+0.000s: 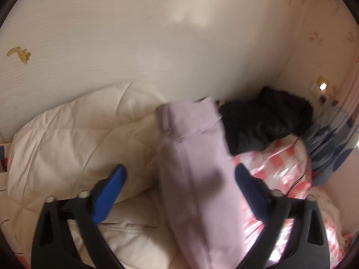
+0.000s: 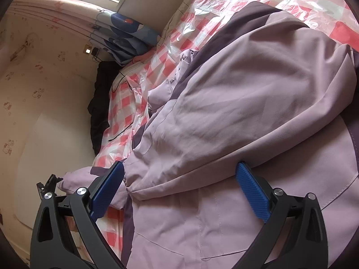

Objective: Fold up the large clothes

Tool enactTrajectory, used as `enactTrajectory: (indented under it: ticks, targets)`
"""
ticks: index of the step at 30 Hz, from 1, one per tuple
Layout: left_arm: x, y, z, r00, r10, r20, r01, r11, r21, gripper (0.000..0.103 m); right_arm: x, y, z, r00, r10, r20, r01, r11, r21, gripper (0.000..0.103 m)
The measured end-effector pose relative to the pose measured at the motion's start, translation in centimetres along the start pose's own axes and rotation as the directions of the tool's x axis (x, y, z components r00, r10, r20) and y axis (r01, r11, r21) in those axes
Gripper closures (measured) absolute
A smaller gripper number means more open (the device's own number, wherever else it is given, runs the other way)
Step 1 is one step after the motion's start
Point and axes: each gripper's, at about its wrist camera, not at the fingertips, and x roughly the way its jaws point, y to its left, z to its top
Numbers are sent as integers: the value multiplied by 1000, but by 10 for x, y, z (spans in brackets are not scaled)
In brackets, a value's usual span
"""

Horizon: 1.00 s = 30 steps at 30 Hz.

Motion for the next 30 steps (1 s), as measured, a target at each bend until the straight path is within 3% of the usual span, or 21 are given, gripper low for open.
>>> enactTrajectory:
  ticks: [3,5,9,13,15,18,22,26,30]
  targets:
    - [1,-10,-2,996,-77,-35,79,996,48,73,0,0,0,1000,17,2,-18,1000,11,7]
    - [1,-12,0,992,-112,-57,116,991,63,80,0,2,1,1000,28,2,-28,999,15,7]
    - [-28,-17,3,978,-210,-8,210,976,54,85,-2,5,2,999,45,9,-45,999,14,7]
    - [-76,-55,-2,930,-367,32,360,923,135,86,-8,5,5,998,55,29,-55,998,20,7]
    - [-103,-79,-8,891,-452,36,439,880,182,86,-13,3,8,997,58,42,-60,998,31,7]
    - [-144,-120,-28,811,-585,10,564,787,251,86,-23,-1,14,994,82,73,-86,995,60,7]
    - [-190,-177,-76,691,-717,-92,701,633,328,86,-40,-9,22,986,108,128,-121,988,94,7]
    - [-223,-234,-144,570,-788,-232,803,475,359,86,-53,-23,29,975,144,167,-170,973,154,7]
    - [-239,-284,-229,467,-800,-377,873,348,343,86,-65,-40,35,959,183,216,-232,946,228,7]
